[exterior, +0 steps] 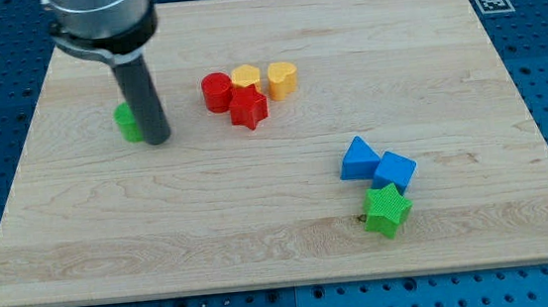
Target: Push the green circle towards the top left
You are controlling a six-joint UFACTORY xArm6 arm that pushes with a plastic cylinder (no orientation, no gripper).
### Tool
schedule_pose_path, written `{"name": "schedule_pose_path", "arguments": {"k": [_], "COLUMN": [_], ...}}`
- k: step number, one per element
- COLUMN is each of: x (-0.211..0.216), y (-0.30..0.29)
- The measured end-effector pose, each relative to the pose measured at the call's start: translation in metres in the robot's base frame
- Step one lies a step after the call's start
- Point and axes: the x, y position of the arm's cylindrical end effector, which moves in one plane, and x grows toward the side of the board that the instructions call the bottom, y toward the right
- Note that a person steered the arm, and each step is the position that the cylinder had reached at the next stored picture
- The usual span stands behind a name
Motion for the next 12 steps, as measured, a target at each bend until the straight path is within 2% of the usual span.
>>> {"name": "schedule_pose_path", "arguments": {"k": [3,4,6,9,11,12], "x": [-0.003,-0.008,0.004,-0.059,-0.059,-0.055], "y": [-0.081,-0.089,-0.073,-0.057,-0.044,-0.017]}}
